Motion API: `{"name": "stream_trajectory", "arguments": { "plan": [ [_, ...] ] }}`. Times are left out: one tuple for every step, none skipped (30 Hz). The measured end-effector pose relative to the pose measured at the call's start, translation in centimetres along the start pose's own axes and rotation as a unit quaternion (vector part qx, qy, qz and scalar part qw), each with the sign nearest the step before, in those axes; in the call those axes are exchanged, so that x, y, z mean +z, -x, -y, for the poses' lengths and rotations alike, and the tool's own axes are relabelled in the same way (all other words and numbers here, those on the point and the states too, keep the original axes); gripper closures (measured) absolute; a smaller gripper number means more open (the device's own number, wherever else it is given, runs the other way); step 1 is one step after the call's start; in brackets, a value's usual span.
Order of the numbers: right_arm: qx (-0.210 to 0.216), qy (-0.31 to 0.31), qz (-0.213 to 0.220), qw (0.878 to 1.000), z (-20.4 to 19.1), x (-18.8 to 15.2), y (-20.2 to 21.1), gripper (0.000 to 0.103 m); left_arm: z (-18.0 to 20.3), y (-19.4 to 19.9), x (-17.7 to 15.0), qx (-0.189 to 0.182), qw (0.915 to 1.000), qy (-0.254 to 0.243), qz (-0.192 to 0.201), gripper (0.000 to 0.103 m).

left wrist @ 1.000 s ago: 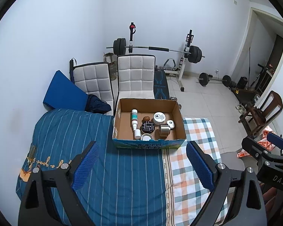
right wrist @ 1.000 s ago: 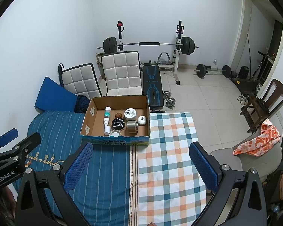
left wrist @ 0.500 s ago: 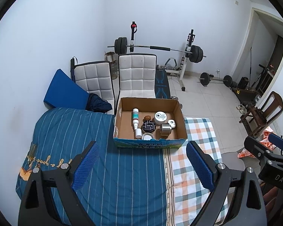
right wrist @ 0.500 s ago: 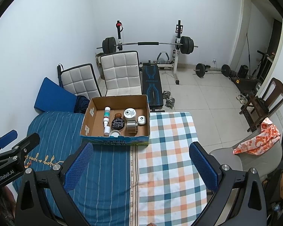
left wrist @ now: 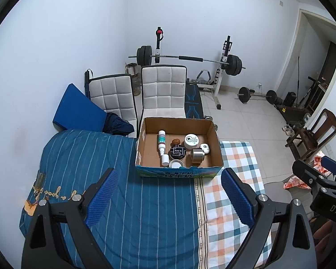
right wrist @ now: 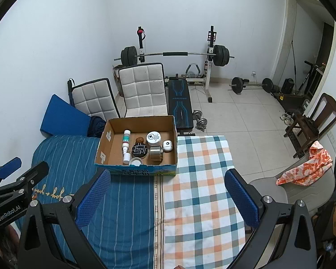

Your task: Organize rigid objects

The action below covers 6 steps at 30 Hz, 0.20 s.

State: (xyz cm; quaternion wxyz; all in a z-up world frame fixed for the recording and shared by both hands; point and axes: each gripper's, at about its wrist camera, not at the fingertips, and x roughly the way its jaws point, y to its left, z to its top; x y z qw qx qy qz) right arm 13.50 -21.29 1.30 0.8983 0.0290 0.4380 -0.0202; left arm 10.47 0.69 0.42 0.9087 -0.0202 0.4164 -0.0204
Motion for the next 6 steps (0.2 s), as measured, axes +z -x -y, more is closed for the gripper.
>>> {"name": "stream_trajectory", "arguments": {
  "plan": [
    [0.0,0.0,0.0,1.0,-0.04,0.02,-0.01,0.0,0.03,0.02,-0.02,0.001,1.0,0.0,0.002,0.009],
    [0.0,-0.002,0.0,1.0,0.08,0.02,0.05,0.0,0.08,0.08,-0.07,0.001,1.0,-0.002,0.005,0.009],
    [0.0,-0.002,-0.001,1.0,0.05,0.03,-0.02,0.0,0.09,0.18,-0.13,0.004,1.0,-0.001,0.009,0.009],
    [0.001,0.0,-0.001,1.0,0.08,0.02,0.05,0.0,0.1,0.28,-0.14,0.005,0.9999,0.0,0.013,0.009],
    [0.001,-0.001,-0.002,1.0,0.08,0.07,0.08,0.0,0.2,0.45,-0.14,0.005,0.9998,-0.002,0.019,0.009],
    [0.0,-0.001,-0.002,1.0,0.06,0.09,0.07,0.0,0.26,0.5,-0.11,0.007,0.9998,-0.003,0.02,0.009]
  ]
}}
